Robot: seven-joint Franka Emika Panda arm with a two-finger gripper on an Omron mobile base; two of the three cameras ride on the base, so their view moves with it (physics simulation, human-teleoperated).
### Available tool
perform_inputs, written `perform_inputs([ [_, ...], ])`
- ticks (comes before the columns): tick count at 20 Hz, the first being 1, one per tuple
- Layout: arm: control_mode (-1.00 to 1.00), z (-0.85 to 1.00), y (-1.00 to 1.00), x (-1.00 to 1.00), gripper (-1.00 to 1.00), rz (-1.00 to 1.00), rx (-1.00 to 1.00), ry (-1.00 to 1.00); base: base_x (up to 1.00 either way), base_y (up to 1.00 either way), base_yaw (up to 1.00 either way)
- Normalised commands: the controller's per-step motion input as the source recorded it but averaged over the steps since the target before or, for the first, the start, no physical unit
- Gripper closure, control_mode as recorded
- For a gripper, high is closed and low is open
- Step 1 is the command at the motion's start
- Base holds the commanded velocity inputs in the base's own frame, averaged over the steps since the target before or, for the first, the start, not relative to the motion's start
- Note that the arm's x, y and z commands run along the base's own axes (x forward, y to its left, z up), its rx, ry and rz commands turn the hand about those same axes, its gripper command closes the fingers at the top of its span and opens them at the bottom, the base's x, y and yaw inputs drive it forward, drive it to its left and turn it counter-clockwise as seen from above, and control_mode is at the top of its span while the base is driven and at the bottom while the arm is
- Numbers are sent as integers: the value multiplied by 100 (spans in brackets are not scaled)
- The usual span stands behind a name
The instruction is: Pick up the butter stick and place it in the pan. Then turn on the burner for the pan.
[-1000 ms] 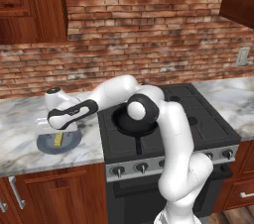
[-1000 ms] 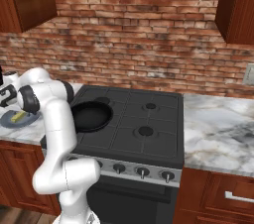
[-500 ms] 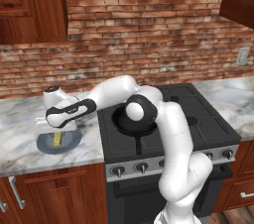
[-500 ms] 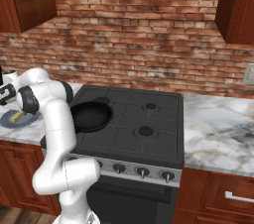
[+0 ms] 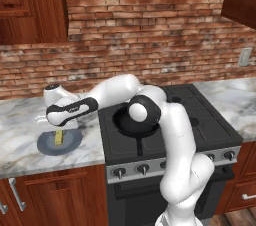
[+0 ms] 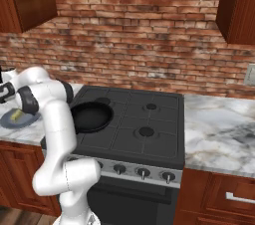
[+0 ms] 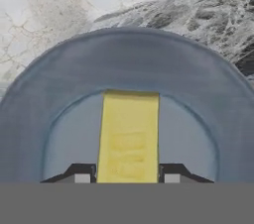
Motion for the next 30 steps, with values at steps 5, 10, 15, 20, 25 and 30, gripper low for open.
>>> perform_inputs([
  [5, -100, 67, -24, -11, 100, 0, 0, 0, 0, 0, 0],
  [10, -100, 65, -65, -33, 100, 0, 0, 0, 0, 0, 0],
  [15, -100, 55, -94, -41, 100, 0, 1, 0, 0, 0, 0],
  [20, -100, 42, -100, -41, 100, -4, 2, 0, 0, 0, 0],
  [25, -100, 44, -100, -33, 100, -3, 4, 0, 0, 0, 0],
  [30, -100, 33, -100, -26, 100, 0, 10, 1, 0, 0, 0],
])
